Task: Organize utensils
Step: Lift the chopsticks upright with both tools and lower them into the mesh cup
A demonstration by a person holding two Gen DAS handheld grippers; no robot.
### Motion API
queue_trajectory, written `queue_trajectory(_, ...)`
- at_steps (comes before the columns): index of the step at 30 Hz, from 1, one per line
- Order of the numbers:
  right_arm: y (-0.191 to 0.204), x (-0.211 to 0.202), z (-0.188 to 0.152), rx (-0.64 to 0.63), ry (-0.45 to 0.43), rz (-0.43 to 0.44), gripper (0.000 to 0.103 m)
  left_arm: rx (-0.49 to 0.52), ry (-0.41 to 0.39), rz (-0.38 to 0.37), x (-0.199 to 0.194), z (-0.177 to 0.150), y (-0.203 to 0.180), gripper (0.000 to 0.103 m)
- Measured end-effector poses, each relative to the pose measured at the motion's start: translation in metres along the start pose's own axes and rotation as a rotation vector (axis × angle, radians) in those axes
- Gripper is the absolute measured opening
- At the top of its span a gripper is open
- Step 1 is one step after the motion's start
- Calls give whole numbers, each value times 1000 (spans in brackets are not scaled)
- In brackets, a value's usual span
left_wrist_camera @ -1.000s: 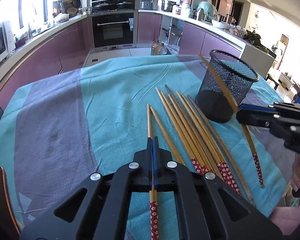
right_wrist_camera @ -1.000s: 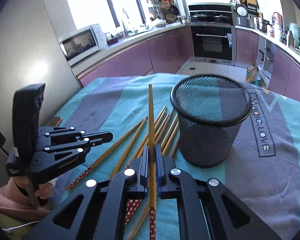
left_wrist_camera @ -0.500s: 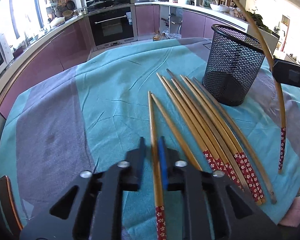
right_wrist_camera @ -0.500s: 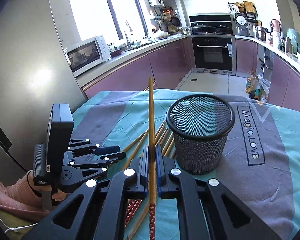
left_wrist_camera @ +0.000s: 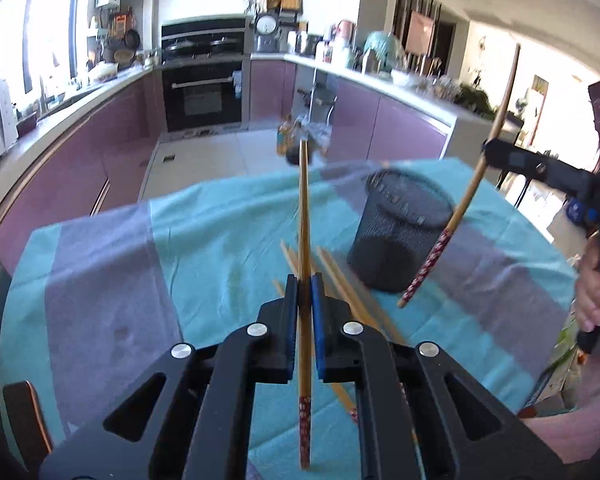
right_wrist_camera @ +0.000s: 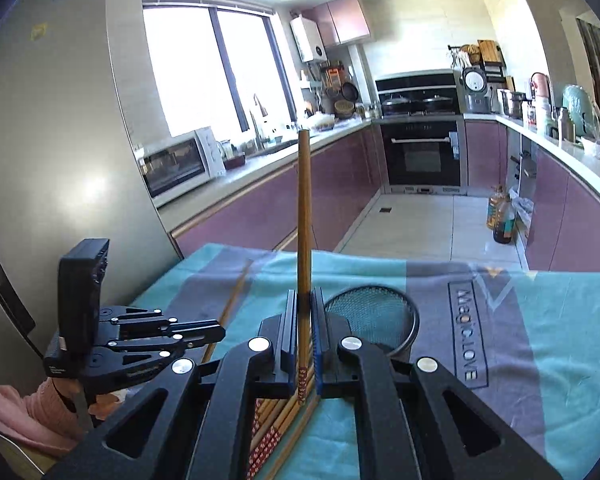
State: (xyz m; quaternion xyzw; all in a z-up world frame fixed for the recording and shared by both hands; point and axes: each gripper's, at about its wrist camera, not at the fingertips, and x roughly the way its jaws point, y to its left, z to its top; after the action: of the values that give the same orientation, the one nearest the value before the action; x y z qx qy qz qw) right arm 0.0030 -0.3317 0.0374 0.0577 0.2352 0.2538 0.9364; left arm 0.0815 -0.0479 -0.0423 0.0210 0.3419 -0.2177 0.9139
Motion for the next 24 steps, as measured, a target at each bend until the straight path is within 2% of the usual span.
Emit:
queue_trajectory(7,-12,-14,29,-14,-87,-1,6,-23,-160,-96,-48,51,-7,8)
queue_trajectory(12,-20,-14,47,-17,-120,-11,6,-9,-274,-129,-71,89,-25,8)
queue_trajectory(17,-29,-12,53,-13,-125,-37,6,14,-317,-166,-76,116,-49,7)
queue_trajectory(24,-42,10,41,-6,-56,-71,6,32,-321,-180,-63,131,-83,7)
